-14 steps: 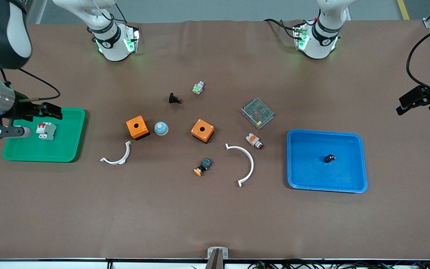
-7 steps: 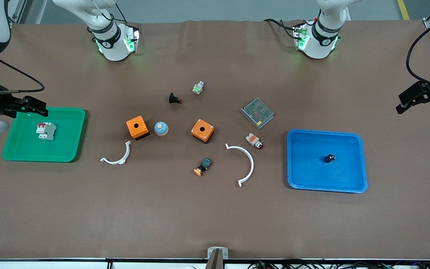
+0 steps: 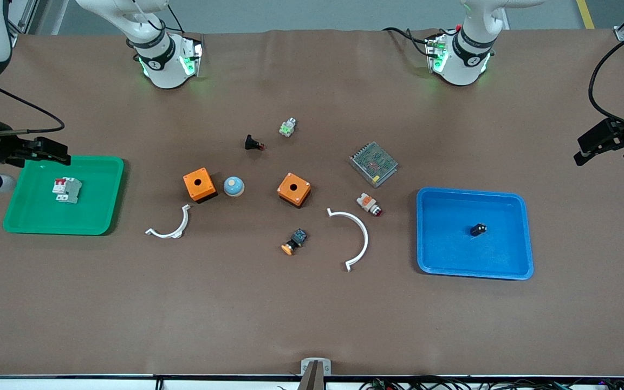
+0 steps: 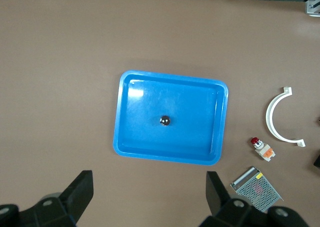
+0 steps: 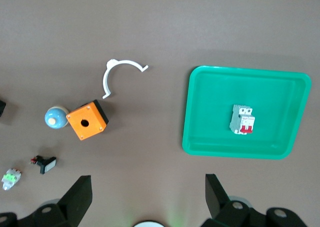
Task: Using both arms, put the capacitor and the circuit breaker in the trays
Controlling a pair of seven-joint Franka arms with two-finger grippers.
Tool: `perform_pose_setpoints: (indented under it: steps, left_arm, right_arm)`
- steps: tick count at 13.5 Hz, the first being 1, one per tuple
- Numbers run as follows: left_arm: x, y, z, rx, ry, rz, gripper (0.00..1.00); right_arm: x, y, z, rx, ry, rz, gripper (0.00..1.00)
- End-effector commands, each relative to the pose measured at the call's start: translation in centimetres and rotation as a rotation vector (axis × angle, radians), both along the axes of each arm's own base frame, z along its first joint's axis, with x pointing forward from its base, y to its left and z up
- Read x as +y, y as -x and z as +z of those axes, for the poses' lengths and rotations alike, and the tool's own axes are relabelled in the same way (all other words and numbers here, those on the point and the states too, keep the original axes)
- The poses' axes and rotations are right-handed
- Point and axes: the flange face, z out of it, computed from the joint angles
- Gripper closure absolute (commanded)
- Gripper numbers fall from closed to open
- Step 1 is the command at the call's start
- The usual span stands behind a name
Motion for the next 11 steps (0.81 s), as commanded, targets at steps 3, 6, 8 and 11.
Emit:
perform_pose_setpoints:
  steps: [3,6,8,11]
  left_arm:
    - [0.0,0.1,0.5,0.006,0.008,0.000,0.01]
    - [0.0,0.1,0.5,0.004,0.011,0.001,0.01]
    - [-0.1,0.1,0.5,0.006,0.013,0.003,0.01]
    - [-1.8,0.0,0.4,0.008,0.016,-0.023,0.01]
  right_arm:
    - [0.5,4.0,2.8,-0.002,-0.004,-0.003,0.00]
    - [0.3,5.6,4.6,-0.027,-0.004,-0.003,0.00]
    - [0.3,6.7,5.9,-0.045,-0.006,-0.004,0.00]
    - [0.4,8.2,7.3,-0.073,-0.028,-0.005,0.00]
